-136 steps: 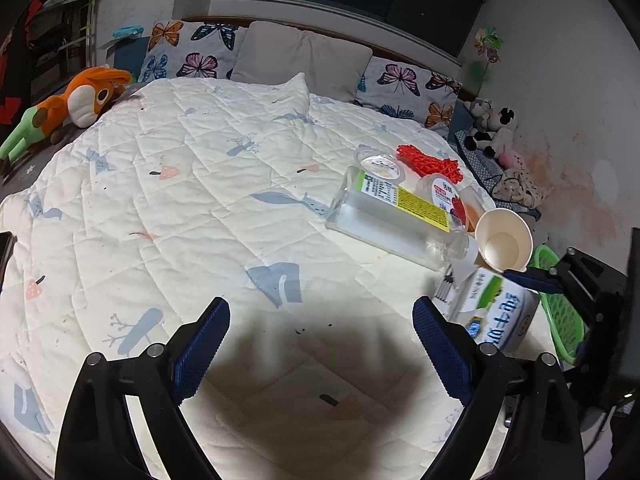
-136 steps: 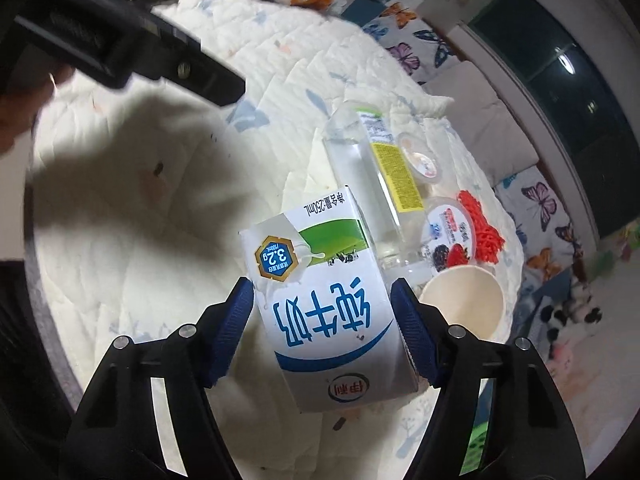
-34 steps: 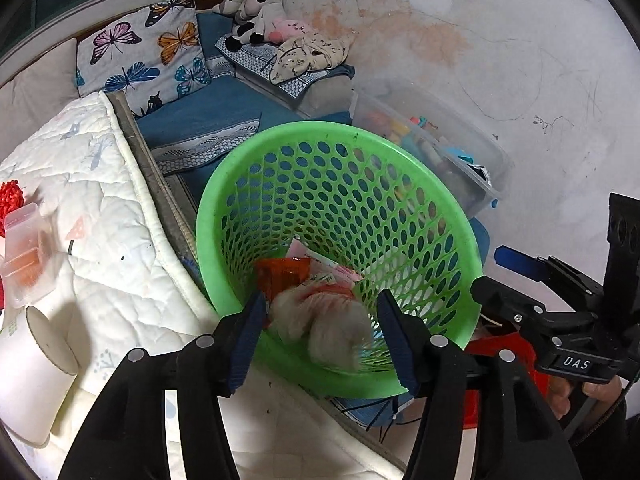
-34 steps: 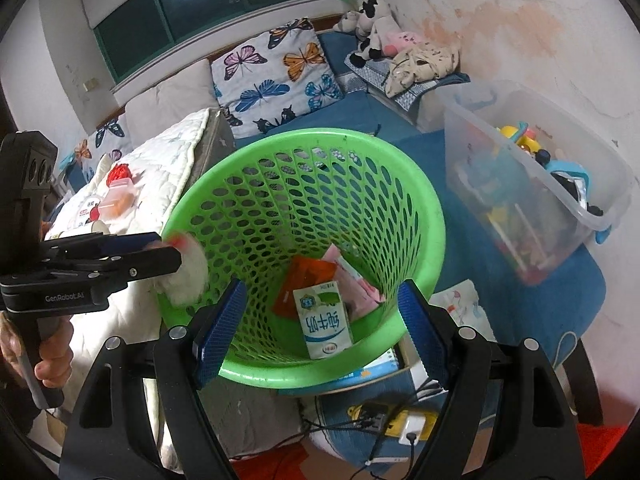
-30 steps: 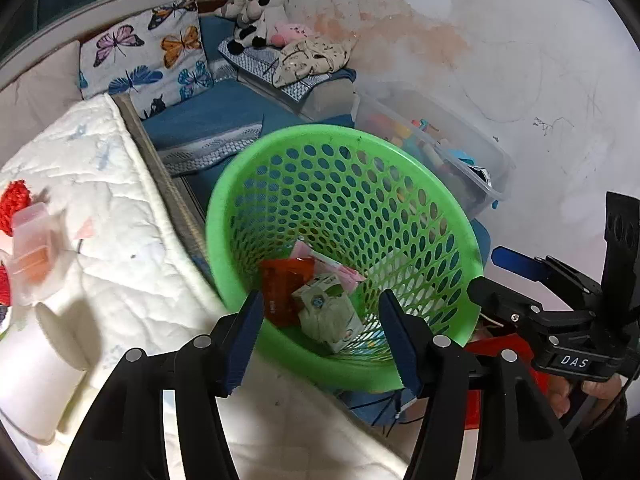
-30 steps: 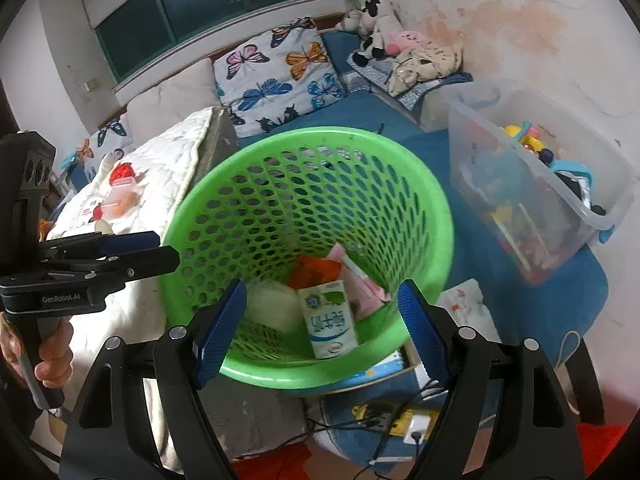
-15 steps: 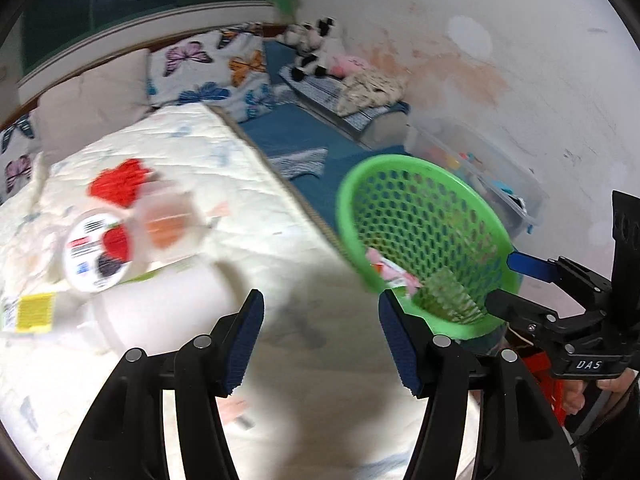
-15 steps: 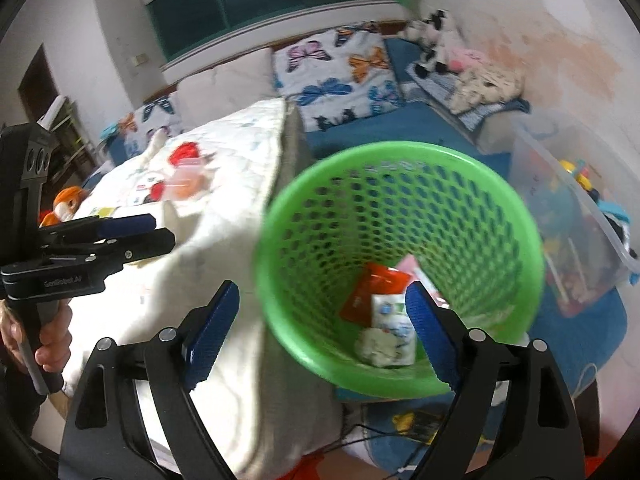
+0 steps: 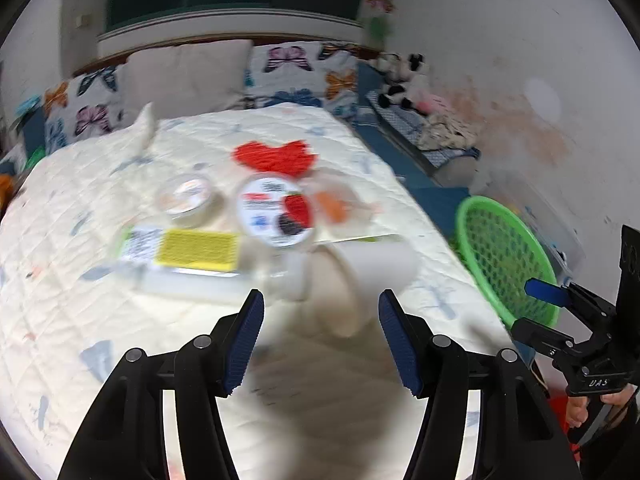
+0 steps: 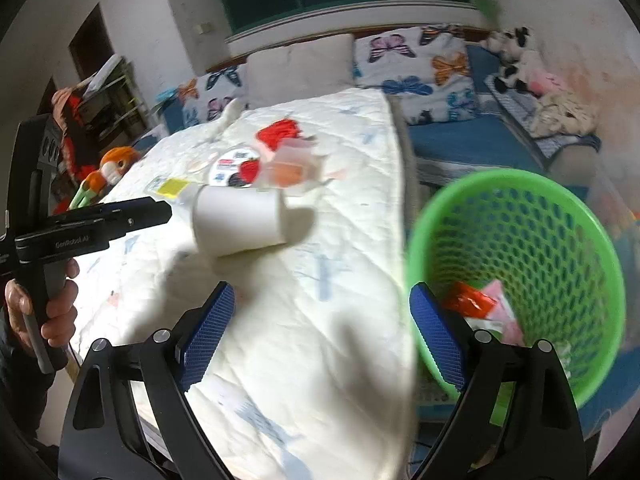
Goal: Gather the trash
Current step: 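Bring both grippers back over the bed toward the clear plastic bottle, then grasp the clear plastic bottle with yellow label with the right gripper and lift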
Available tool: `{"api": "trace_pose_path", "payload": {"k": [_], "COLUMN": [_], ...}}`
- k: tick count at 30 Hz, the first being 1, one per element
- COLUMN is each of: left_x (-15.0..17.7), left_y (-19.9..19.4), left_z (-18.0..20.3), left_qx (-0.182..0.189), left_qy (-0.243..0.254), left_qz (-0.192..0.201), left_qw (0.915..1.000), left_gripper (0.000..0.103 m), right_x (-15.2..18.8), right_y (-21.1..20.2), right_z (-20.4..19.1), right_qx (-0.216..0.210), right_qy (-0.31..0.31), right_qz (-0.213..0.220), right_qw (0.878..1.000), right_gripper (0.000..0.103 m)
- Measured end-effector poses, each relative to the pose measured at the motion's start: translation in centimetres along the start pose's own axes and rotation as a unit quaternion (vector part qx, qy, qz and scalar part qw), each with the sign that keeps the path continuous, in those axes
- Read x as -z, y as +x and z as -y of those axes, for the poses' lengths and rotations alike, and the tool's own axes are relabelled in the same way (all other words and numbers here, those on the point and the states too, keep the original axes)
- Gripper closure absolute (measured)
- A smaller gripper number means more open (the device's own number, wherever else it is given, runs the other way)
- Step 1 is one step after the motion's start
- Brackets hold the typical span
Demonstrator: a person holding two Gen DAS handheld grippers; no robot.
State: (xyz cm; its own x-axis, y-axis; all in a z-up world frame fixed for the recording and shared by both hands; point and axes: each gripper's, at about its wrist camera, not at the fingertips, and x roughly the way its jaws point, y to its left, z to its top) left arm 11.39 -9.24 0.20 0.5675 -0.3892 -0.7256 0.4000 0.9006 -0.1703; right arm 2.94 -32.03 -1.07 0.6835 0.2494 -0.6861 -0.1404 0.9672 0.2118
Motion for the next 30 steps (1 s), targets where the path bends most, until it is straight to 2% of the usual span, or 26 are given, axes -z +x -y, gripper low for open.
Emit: {"api": "trace_pose_path", "payload": {"k": [12,18,26,30], "left_x": [1.7,2.6,3.5,4.1], "left_y": [-1.4,-2.8,-4.2,-4.2], "left_z": [-7.6,-10.8,-13.8,-15.0], "left_qx": [-0.040,-0.064,-0.090,-0.097], "left_qy": [-0.081,-0.111,-0.139,-0.151], "left_qz": [0.000,0.007,0.010,0.006], "left_qw": [0.9959,0.9918,0.9861,0.9837], "left_gripper": [0.045,0.045,0.045,0.045], "right_x": [-2.7,-5.2,-8.0,-8.7], "right_y": [3.0,4.7,8.9,11.2], "right_z": [-5.2,-8.2,-13.6,-15.7], "right_qx": [-0.030,-0.067,-0.108,-0.112], "right_qy": [-0.080,-0.131,-0.222,-0.256], "right_qz": [-0.020,-0.034,-0.060,-0.074], "right_qw": [0.996,0.989,0.967,0.957], "right_gripper": [0.014,0.014,0.014,0.015]}}
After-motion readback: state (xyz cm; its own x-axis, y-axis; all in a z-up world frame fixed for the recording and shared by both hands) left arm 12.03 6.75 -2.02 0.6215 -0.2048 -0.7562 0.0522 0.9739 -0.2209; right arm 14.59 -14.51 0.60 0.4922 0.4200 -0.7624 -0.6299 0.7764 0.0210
